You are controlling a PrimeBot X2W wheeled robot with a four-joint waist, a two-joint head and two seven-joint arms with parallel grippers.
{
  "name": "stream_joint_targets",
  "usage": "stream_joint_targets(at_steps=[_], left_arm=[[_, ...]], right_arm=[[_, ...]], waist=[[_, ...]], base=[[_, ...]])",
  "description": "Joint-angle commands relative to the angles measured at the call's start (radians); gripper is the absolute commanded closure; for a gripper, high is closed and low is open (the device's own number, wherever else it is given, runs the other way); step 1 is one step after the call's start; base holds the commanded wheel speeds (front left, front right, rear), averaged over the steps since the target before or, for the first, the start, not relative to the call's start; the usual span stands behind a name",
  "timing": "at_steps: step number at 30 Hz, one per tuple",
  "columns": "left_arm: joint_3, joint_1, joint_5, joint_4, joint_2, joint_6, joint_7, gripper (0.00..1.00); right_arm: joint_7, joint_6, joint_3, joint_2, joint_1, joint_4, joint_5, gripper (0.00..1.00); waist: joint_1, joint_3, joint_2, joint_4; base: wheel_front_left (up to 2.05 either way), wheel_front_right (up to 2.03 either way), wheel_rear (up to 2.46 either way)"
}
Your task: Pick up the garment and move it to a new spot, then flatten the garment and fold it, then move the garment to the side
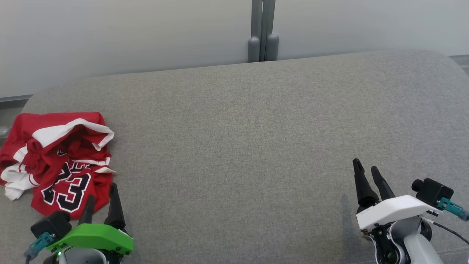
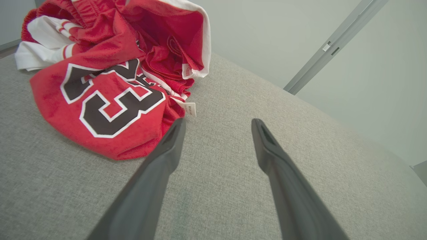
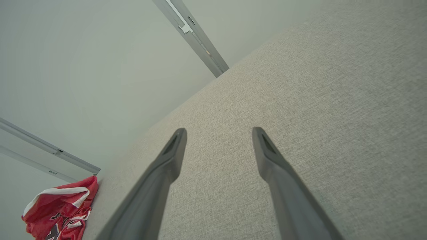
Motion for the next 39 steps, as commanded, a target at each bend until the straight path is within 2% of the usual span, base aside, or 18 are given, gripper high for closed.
stream_joint_targets(at_steps=[1, 23, 35, 39], left_arm=[[-0.003, -0.009, 0.036, -0.010, 0.015, 0.004, -0.010, 0.00], [-0.054, -0.003, 0.292, -0.009, 0.041, 0.016, -0.069, 0.00], [-0.067, -0.004, 0.388, 0.008, 0.034, 0.020, -0.094, 0.00], [-0.063, -0.004, 0.410, 0.014, 0.027, 0.008, -0.102, 0.00]], right_arm=[[-0.012, 0.000, 0.000, -0.004, -0.020, -0.007, -0.033, 0.00], [-0.075, 0.000, -0.001, 0.001, -0.014, 0.000, -0.291, 0.00], [-0.101, 0.000, 0.000, 0.002, -0.018, 0.005, -0.415, 0.00], [-0.110, 0.000, 0.001, 0.002, -0.019, 0.009, -0.459, 0.00]], waist=[[0.0000, 0.001, 0.0000, 0.000], [0.0000, 0.008, 0.0000, -0.005], [0.0000, 0.011, 0.0000, -0.006], [0.0000, 0.013, 0.0000, -0.007]], base=[[0.00, 0.00, 0.00], [0.00, 0.00, 0.00], [0.00, 0.00, 0.00], [0.00, 0.00, 0.00]])
